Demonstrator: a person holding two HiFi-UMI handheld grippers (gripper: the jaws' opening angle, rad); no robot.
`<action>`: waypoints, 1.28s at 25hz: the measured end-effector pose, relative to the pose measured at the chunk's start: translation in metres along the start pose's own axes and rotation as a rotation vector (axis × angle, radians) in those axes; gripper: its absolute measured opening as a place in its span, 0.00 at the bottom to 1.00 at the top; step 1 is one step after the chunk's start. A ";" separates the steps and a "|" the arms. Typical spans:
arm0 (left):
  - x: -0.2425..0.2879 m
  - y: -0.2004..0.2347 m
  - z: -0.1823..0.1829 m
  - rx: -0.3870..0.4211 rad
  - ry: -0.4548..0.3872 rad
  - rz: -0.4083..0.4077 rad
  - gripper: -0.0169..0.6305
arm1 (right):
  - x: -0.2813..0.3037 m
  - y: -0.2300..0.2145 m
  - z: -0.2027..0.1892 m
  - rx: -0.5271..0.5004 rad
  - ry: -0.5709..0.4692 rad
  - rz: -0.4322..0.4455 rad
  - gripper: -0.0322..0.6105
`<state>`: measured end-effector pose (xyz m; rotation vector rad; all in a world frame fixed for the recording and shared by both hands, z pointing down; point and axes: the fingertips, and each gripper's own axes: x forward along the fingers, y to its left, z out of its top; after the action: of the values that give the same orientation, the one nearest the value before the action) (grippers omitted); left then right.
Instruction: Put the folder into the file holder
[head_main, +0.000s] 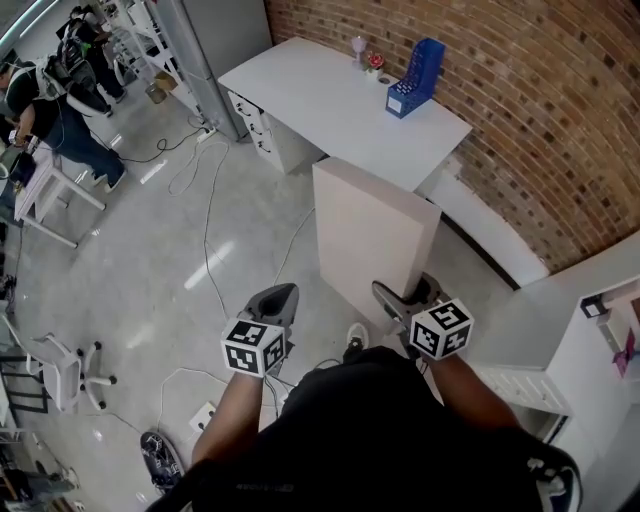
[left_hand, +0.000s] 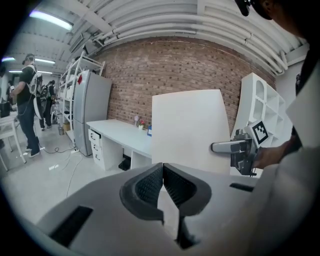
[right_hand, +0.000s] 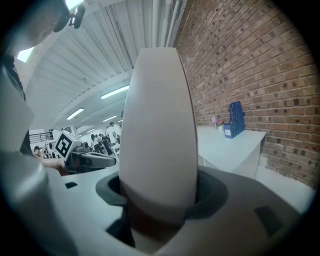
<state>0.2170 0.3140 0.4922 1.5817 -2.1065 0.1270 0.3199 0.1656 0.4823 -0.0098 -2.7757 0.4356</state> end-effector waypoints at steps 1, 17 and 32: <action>0.011 0.004 0.013 0.009 -0.012 0.004 0.03 | 0.008 -0.009 0.010 -0.009 -0.005 0.007 0.50; 0.129 0.057 0.052 0.007 0.082 0.024 0.03 | 0.104 -0.120 0.050 0.038 0.037 0.012 0.50; 0.243 0.192 0.157 0.094 0.046 -0.157 0.03 | 0.243 -0.163 0.122 0.043 0.021 -0.138 0.50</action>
<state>-0.0611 0.1065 0.5039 1.7750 -1.9583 0.2088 0.0576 -0.0124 0.4998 0.1845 -2.7240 0.4558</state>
